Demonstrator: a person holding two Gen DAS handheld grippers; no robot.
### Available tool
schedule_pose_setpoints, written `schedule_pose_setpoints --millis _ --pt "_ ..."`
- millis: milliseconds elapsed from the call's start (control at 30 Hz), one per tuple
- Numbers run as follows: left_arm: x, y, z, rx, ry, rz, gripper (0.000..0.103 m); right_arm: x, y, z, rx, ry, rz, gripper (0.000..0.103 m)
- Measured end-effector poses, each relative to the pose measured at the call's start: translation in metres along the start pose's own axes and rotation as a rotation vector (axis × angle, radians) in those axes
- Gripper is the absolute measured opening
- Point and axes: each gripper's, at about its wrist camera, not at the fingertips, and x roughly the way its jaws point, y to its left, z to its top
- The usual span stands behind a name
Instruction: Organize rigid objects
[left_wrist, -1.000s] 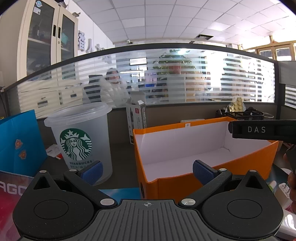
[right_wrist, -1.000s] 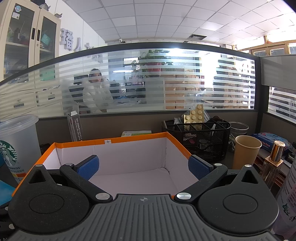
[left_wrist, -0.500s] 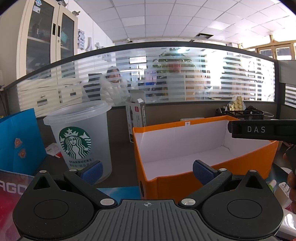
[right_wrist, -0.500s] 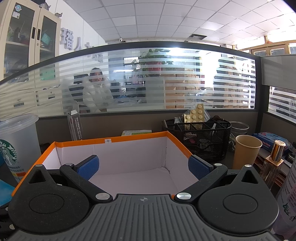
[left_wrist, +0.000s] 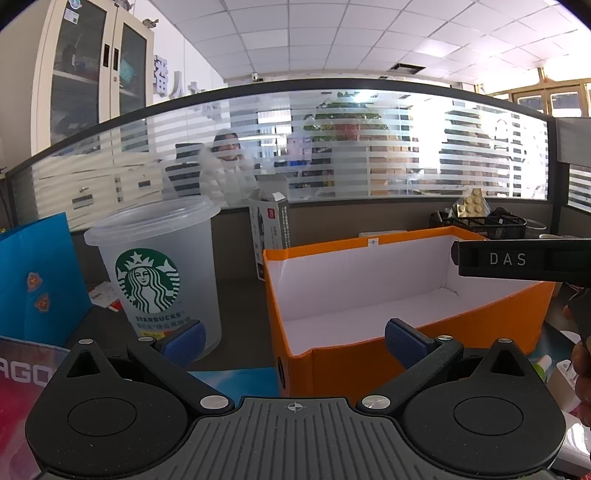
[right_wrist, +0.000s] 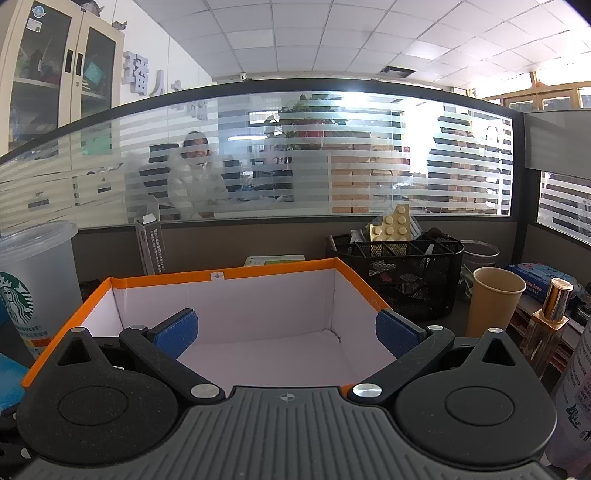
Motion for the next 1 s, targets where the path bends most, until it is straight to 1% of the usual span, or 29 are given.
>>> schedule_pose_setpoints --millis 67,233,333,433,500,600,667,700,767,833,900,1000 --pt "-0.001 0.0 0.0 0.002 -0.002 -0.001 0.103 0.0 0.0 0.0 -0.001 0.0 0.0 0.103" --pt "-0.016 0.002 -0.001 0.003 -0.057 0.008 0.103 -0.001 -0.003 0.005 -0.002 0.001 0.01 0.103" --pt "-0.026 0.004 -0.004 -0.004 -0.05 -0.016 0.103 -0.004 -0.004 0.005 0.0 -0.015 0.033 0.103" --pt "-0.04 0.007 -0.006 0.014 -0.02 -0.089 0.103 -0.011 -0.009 0.007 0.012 -0.026 0.109 0.103" --pt "-0.049 0.008 -0.01 0.046 -0.018 -0.12 0.103 -0.022 -0.018 0.007 0.031 -0.01 0.166 0.103" --pt "-0.057 0.007 -0.02 0.1 -0.003 -0.137 0.103 -0.042 -0.032 -0.003 0.046 0.025 0.266 0.103" --pt "-0.058 0.005 -0.027 0.122 0.028 -0.183 0.103 -0.054 -0.043 -0.012 0.026 0.081 0.31 0.103" --pt "-0.058 0.003 -0.03 0.129 0.044 -0.211 0.103 -0.058 -0.046 -0.018 0.017 0.099 0.318 0.103" --pt "-0.056 -0.003 -0.039 0.145 0.069 -0.256 0.103 -0.072 -0.061 -0.03 0.0 0.122 0.306 0.103" --pt "-0.056 -0.011 -0.045 0.171 0.082 -0.292 0.103 -0.083 -0.072 -0.04 -0.031 0.12 0.29 0.103" --pt "-0.058 -0.018 -0.05 0.2 0.081 -0.333 0.103 -0.094 -0.083 -0.049 -0.082 0.127 0.286 0.103" --pt "-0.065 -0.029 -0.058 0.244 0.061 -0.397 0.103 -0.096 -0.089 -0.062 -0.149 0.158 0.287 0.103"
